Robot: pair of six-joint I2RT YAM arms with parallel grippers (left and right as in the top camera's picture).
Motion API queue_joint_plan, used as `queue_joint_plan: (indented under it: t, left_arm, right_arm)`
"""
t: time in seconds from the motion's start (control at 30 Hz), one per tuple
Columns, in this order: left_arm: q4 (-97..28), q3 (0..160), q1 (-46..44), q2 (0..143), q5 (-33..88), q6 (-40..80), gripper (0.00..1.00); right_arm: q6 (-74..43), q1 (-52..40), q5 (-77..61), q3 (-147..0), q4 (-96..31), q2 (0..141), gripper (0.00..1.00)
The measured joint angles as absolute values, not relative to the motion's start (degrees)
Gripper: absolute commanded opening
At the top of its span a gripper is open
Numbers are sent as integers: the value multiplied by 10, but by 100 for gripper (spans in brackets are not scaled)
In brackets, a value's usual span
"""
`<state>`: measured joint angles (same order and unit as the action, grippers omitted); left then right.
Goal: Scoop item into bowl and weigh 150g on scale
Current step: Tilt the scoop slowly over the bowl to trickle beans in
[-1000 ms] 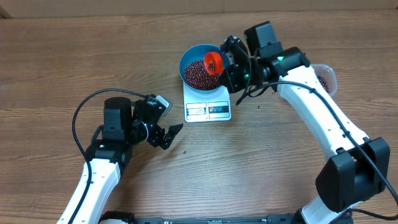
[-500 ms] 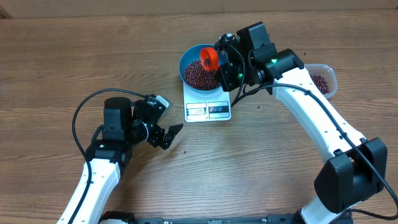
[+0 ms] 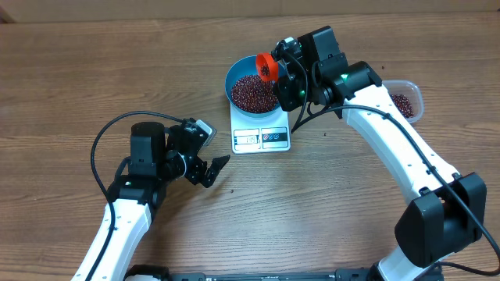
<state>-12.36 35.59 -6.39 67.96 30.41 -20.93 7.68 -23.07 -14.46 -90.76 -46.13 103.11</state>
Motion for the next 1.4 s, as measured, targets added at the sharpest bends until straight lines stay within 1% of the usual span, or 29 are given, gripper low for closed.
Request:
queue_joint_plan:
  t: [0.7, 1.4]
  left_arm:
    - [-124, 356, -64, 679, 304, -209, 99]
    - [-124, 356, -64, 679, 304, -209, 100]
  right_arm:
    - [182, -231, -101, -908, -463, 1031, 4]
    - [207, -231, -77, -908, -455, 1031, 4]
